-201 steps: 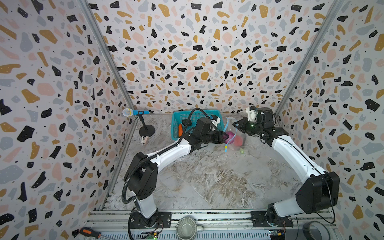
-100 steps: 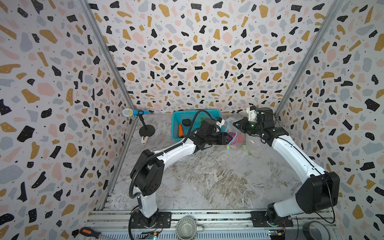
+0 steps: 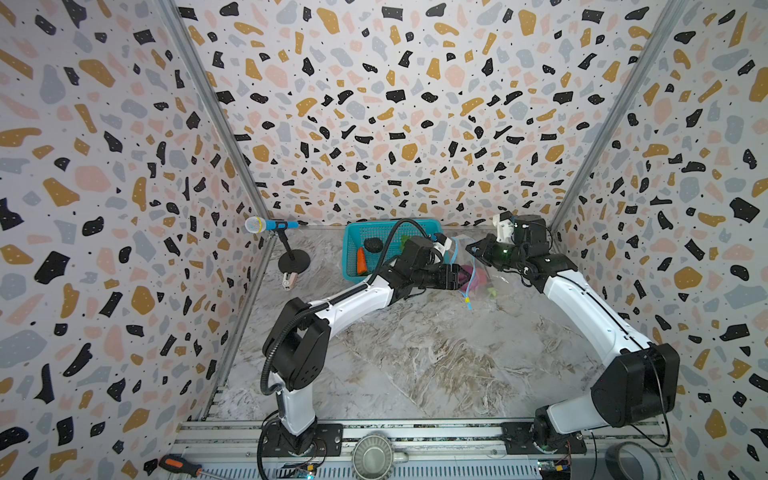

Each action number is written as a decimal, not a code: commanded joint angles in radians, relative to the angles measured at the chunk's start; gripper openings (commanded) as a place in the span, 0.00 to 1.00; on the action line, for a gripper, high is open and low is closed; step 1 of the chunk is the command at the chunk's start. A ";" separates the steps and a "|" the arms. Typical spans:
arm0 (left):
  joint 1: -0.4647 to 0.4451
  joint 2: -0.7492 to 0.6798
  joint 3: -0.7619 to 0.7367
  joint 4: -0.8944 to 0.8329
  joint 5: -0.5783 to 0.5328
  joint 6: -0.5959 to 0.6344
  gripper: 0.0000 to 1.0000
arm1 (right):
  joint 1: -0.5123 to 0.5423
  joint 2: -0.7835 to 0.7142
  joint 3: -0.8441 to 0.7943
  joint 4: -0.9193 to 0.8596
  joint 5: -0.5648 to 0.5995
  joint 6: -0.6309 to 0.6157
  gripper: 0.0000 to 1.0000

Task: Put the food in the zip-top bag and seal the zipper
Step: 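Raise the open left gripper out of the bag mouth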

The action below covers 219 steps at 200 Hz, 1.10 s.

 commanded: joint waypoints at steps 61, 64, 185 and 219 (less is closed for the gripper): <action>0.072 -0.114 -0.163 0.148 0.037 -0.047 0.69 | -0.019 -0.027 0.057 -0.012 -0.006 -0.015 0.00; 0.073 -0.110 -0.166 0.145 0.036 -0.046 0.68 | -0.019 -0.027 0.058 -0.013 -0.006 -0.015 0.00; 0.089 -0.064 -0.116 0.131 0.072 -0.058 0.34 | -0.019 -0.030 0.045 -0.022 0.004 -0.020 0.00; 0.132 -0.078 -0.026 -0.145 -0.133 0.097 0.51 | -0.020 -0.043 0.005 -0.019 0.013 -0.027 0.00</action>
